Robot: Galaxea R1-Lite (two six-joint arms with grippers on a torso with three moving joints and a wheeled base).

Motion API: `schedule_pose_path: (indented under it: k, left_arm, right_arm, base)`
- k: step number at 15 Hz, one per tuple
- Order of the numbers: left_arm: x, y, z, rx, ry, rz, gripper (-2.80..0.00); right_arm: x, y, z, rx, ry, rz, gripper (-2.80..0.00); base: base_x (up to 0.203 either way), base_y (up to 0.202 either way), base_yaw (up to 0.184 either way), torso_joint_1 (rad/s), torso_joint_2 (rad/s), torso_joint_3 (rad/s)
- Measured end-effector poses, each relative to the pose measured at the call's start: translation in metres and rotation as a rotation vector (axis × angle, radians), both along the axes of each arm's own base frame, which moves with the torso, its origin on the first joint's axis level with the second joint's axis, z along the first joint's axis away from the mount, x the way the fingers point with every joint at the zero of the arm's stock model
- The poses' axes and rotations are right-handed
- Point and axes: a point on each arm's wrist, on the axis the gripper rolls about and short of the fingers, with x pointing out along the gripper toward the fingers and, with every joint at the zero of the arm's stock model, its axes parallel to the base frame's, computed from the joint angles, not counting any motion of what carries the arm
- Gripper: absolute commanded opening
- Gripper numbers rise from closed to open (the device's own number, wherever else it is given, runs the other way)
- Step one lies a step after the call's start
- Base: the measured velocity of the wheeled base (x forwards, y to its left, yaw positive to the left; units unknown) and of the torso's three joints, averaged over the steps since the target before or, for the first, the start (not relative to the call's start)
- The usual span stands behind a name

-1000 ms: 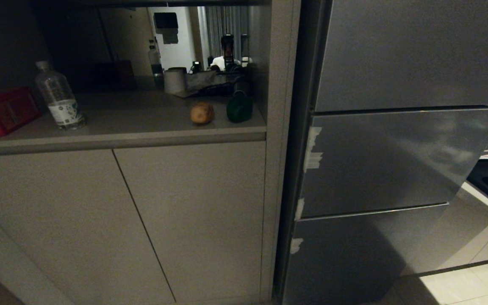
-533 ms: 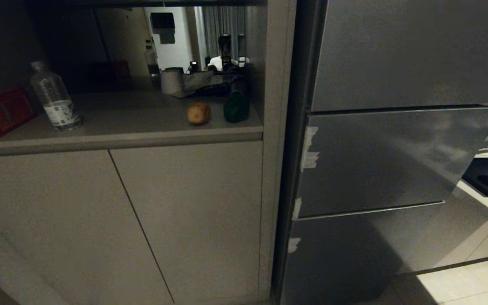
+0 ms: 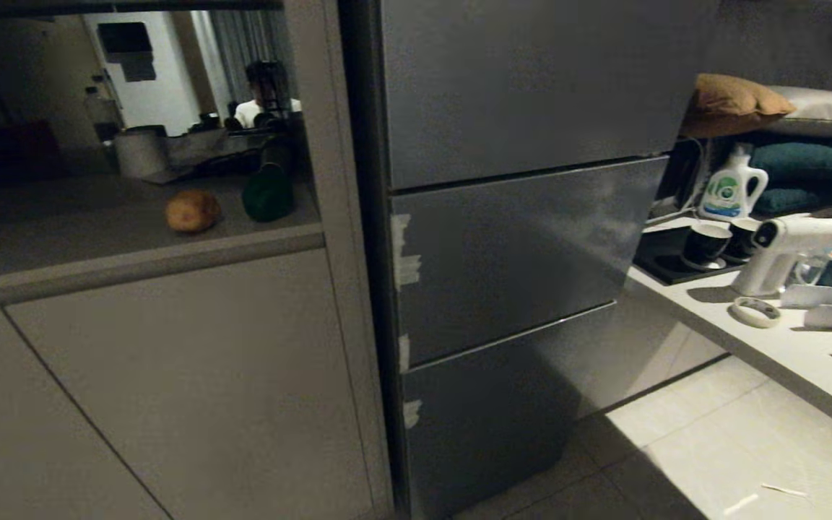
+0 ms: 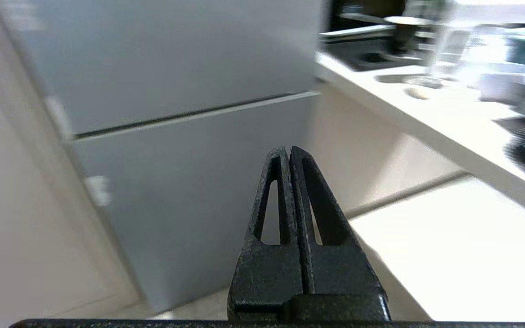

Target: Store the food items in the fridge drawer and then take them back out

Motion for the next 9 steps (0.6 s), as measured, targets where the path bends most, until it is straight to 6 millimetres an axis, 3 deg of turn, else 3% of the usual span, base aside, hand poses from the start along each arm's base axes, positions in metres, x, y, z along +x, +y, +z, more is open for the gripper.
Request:
schedule_pose_path:
  k: [3,9]
  left_arm:
    - [0.0000,0.0000,0.0000,0.000,0.000,0.000,-2.80]
    - [0.0000,-0.0001,0.0001,0.029,-0.001,-0.003,-2.80]
  right_arm:
    - [0.0000,0.0000,0.0000,0.000,0.000,0.000,-2.80]
    - [0.0000,0.0000,0.0000,-0.003,0.000,0.000,-2.80]
  base:
    - [0.001,0.005,-0.119,0.002,0.00,0.002]
    - [0.000,0.000,0.000,0.000,0.00,0.000]
